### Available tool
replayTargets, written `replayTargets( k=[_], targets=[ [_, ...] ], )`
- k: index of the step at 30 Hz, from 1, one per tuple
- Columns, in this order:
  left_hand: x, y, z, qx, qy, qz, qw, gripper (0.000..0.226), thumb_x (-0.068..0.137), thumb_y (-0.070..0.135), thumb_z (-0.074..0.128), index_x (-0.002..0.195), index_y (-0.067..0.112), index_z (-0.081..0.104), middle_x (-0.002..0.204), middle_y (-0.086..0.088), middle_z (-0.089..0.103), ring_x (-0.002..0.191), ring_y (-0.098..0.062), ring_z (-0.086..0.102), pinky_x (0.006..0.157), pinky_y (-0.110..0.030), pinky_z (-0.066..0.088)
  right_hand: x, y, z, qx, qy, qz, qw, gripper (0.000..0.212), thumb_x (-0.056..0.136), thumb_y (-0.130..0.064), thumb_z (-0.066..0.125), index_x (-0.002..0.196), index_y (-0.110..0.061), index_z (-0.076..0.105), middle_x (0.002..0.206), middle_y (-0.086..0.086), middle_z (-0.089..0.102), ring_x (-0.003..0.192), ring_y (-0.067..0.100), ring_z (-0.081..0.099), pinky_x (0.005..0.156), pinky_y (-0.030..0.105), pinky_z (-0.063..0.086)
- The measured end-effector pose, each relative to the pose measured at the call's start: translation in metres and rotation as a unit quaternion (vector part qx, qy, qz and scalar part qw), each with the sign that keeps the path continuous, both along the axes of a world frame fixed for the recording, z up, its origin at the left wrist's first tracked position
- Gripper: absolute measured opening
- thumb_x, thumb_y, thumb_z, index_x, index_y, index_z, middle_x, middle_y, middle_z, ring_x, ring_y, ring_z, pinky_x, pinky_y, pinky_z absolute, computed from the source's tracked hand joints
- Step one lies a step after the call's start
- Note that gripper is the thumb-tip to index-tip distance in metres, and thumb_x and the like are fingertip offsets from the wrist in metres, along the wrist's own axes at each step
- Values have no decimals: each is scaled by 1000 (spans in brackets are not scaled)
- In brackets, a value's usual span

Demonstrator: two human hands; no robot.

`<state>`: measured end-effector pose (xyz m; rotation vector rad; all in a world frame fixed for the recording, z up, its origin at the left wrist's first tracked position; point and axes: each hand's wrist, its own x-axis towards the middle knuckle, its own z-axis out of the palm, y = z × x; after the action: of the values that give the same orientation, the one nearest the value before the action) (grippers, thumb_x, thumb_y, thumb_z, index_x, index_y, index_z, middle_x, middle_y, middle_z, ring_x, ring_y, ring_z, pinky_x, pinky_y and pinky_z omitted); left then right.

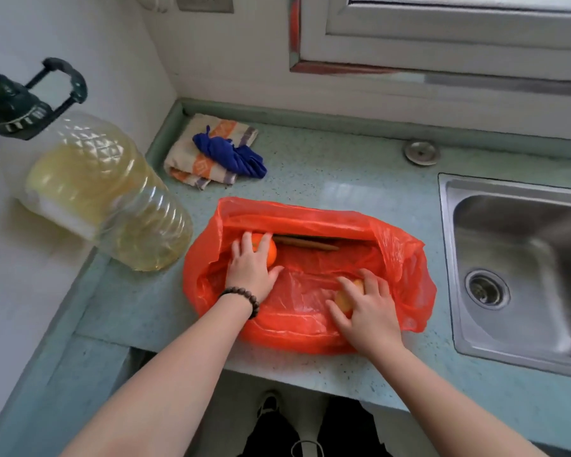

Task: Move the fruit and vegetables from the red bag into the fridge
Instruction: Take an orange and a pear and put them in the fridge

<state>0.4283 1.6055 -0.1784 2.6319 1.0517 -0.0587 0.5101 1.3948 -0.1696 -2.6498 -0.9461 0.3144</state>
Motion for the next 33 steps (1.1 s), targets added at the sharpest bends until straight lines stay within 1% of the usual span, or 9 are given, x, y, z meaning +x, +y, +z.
replayTargets(
  k=[4, 7, 9, 14, 18, 20, 27, 30, 33],
  targets=[
    [-7, 8, -6, 2, -29, -39, 999, 63, 85, 36, 61, 141, 24, 33, 142, -16, 27, 123, -38, 31, 98, -47, 40, -15, -5, 4, -13, 57, -79, 995, 53, 83, -54, 51, 134, -42, 40, 151, 2, 19, 131, 27, 36, 95, 40, 46],
    [-14, 10, -4, -11, -46, -65, 997, 63, 84, 36, 63, 140, 24, 35, 139, -16, 31, 121, -38, 34, 98, -46, 39, -25, -6, 10, -30, 66, -110, 991, 67, 77, -52, 59, 138, -40, 33, 151, 4, 16, 131, 28, 35, 99, 40, 40],
    [-18, 7, 1, -25, -75, -88, 993, 63, 83, 36, 64, 139, 25, 37, 140, -15, 32, 122, -36, 34, 100, -44, 39, -28, -5, 13, -23, 61, -124, 990, 68, 75, -50, 62, 136, -35, 36, 149, 5, 20, 131, 27, 32, 103, 38, 36],
    [-20, -12, 24, -54, -161, -165, 972, 62, 80, 39, 66, 136, 32, 41, 142, -7, 34, 127, -28, 34, 100, -38, 41, -32, 7, 37, 118, 31, -122, 985, 63, 70, -47, 71, 126, -28, 49, 137, 0, 34, 120, 20, 43, 98, 34, 41],
    [-7, -27, 51, -77, -194, -199, 957, 63, 80, 40, 67, 136, 30, 41, 141, -7, 36, 127, -27, 36, 100, -37, 41, -32, 11, 72, 204, -40, -123, 970, 61, 69, -49, 72, 121, -25, 54, 132, 2, 40, 124, 20, 35, 103, 26, 30],
    [3, -36, 65, -82, -213, -221, 948, 63, 78, 40, 69, 135, 29, 44, 138, -9, 40, 124, -29, 39, 100, -39, 41, -33, 4, 87, 220, -58, -144, 963, 60, 68, -54, 67, 120, -27, 54, 131, 0, 41, 122, 19, 35, 101, 26, 31],
    [38, -113, 105, -96, -247, -336, 904, 64, 77, 41, 70, 133, 27, 44, 131, -11, 44, 117, -30, 43, 101, -39, 38, -52, -91, 113, 223, -110, -275, 929, 58, 67, -53, 65, 118, -28, 54, 129, 0, 39, 117, 21, 36, 99, 32, 35],
    [44, -178, 119, -123, -251, -400, 873, 65, 75, 38, 72, 133, 28, 45, 130, -9, 44, 115, -29, 43, 100, -35, 37, -73, -154, 117, 207, -141, -347, 904, 58, 66, -54, 65, 117, -28, 55, 128, 0, 40, 114, 20, 36, 97, 30, 35],
    [41, -260, 122, -158, -249, -475, 829, 66, 71, 36, 75, 131, 27, 47, 128, -5, 45, 114, -26, 46, 99, -35, 41, -106, -225, 115, 201, -166, -423, 868, 57, 67, -51, 68, 117, -28, 55, 130, 0, 39, 119, 19, 34, 100, 29, 34]
  ],
)
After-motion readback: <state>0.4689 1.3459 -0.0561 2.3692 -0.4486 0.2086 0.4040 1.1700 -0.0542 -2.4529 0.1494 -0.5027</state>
